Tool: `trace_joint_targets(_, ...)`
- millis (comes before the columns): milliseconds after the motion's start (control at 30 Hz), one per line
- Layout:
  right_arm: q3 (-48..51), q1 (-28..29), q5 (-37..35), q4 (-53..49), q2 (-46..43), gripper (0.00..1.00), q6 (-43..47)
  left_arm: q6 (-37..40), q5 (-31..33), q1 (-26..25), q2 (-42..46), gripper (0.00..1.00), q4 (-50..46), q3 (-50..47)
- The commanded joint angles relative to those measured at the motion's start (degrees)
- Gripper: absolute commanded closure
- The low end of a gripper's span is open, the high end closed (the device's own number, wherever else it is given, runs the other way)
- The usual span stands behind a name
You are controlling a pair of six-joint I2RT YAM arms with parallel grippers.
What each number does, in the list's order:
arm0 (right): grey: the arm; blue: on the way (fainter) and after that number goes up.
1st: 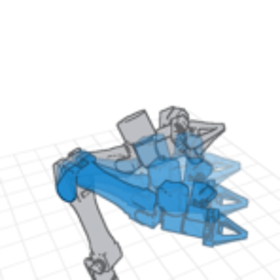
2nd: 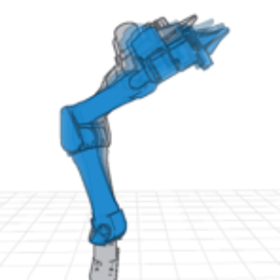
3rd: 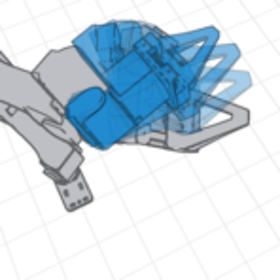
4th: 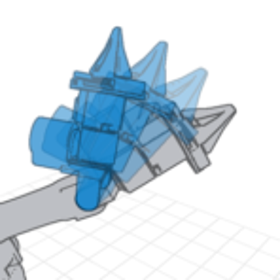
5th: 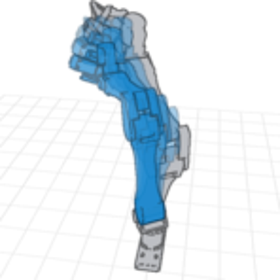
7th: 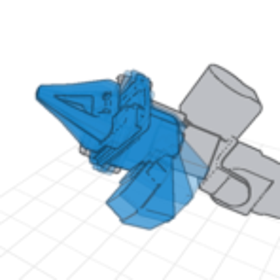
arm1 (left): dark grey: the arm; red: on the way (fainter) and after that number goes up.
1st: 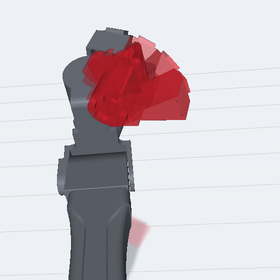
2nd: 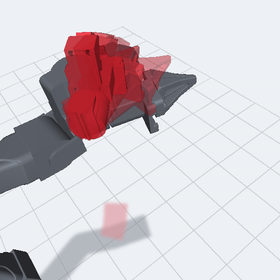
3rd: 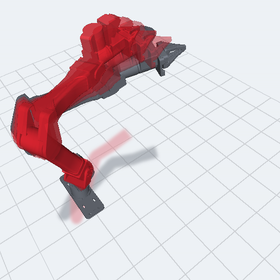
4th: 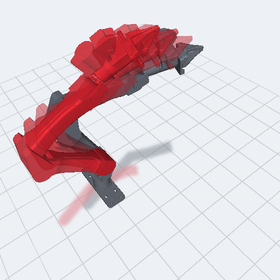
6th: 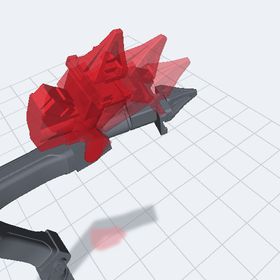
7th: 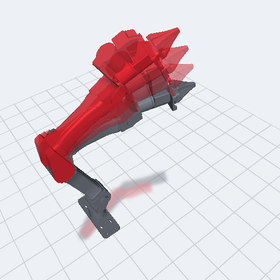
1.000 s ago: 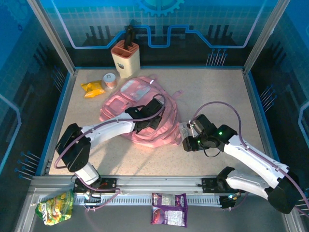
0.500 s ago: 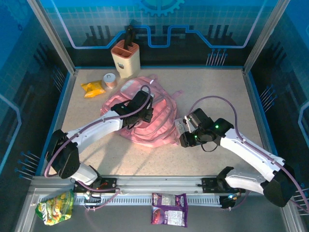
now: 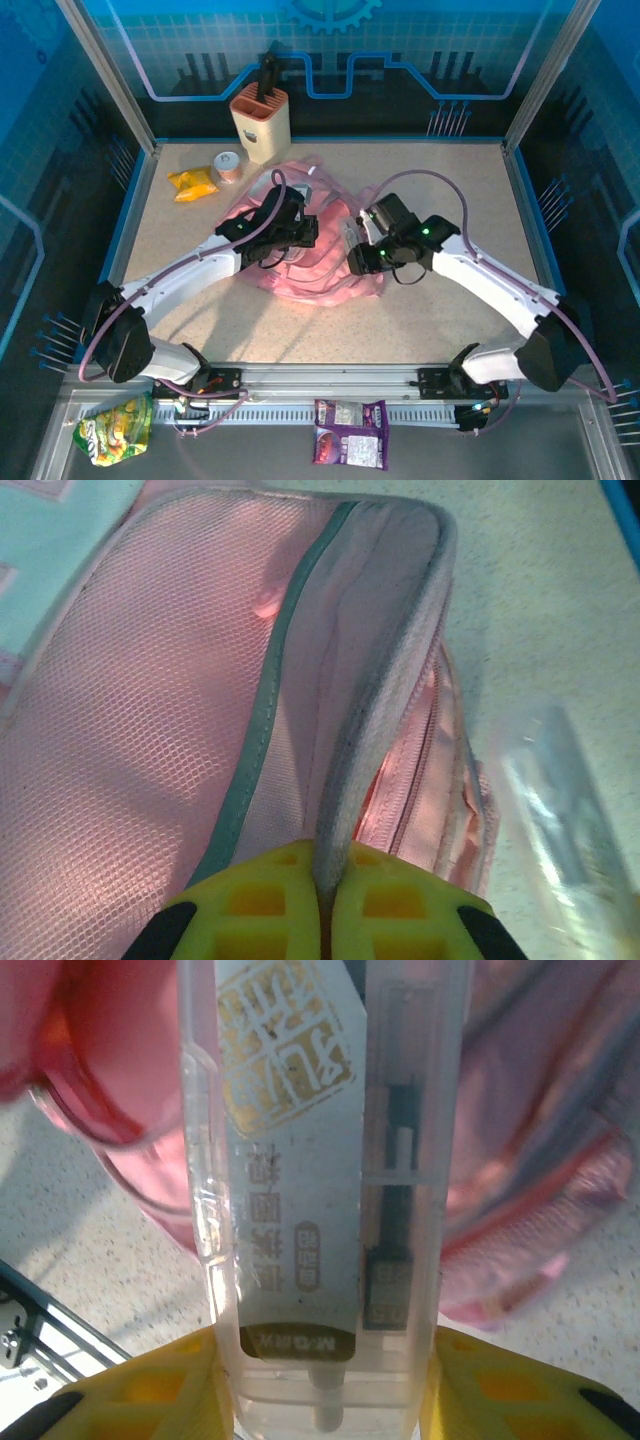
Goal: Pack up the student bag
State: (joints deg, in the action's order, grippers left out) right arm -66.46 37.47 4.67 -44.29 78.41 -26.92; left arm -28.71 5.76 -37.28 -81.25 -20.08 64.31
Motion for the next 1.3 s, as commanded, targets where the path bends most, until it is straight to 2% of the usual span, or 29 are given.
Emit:
trace_joint_targets(0, -4.1, -1.9, 1.0, 3.1, 3.3, 0.55, -0.3, -6.4, -4.1, -1.3, 3.0, 1.0, 8.2, 0.9)
trace_joint_targets(133, -7.7, -2.5, -2.1, 2.8, 8.6, 0.54, 0.3, -7.9, -3.0, -1.4, 3.2, 1.0, 8.0, 0.1)
trace_joint_targets(267, -11.3, -2.4, -0.9, 3.9, 13.2, 0.54, -0.7, -9.2, -3.9, -1.6, 3.3, 1.0, 10.3, -0.8)
trace_joint_targets(367, -14.0, -1.9, -1.0, 4.1, 15.7, 0.46, -1.1, -9.3, -3.3, -1.6, 3.1, 1.0, 10.0, -1.0)
trace_joint_targets(533, -11.3, -1.8, 7.4, 9.7, 13.5, 0.39, -2.6, -9.5, -2.3, -1.6, 4.0, 1.0, 10.1, -1.9)
trace_joint_targets(733, -4.7, -2.8, 14.8, 17.6, 10.5, 0.47, -6.4, -9.5, -2.7, -1.7, 3.8, 1.0, 9.7, -1.8)
trace_joint_targets(833, -4.7, -2.9, 17.3, 18.8, 12.5, 0.56, -7.0, -10.3, -3.3, -1.6, 3.6, 1.0, 10.7, -2.2)
trace_joint_targets(1000, -3.8, -1.7, 21.3, 25.0, 14.9, 0.64, -9.3, -12.0, -2.8, -1.7, 3.5, 1.0, 11.7, -2.8)
trace_joint_targets(1133, -2.2, -0.6, 20.6, 28.3, 14.2, 0.67, -9.8, -12.0, -1.9, -1.7, 4.0, 1.0, 11.9, -3.2)
trace_joint_targets(1200, 0.9, -1.4, 20.9, 32.1, 11.5, 0.69, -11.5, -12.0, -1.4, -1.7, 4.3, 1.0, 11.5, -3.3)
trace_joint_targets(1267, 3.7, -2.0, 18.0, 33.6, 7.4, 0.69, -11.7, -12.1, -1.5, -1.7, 4.8, 1.0, 11.6, -3.6)
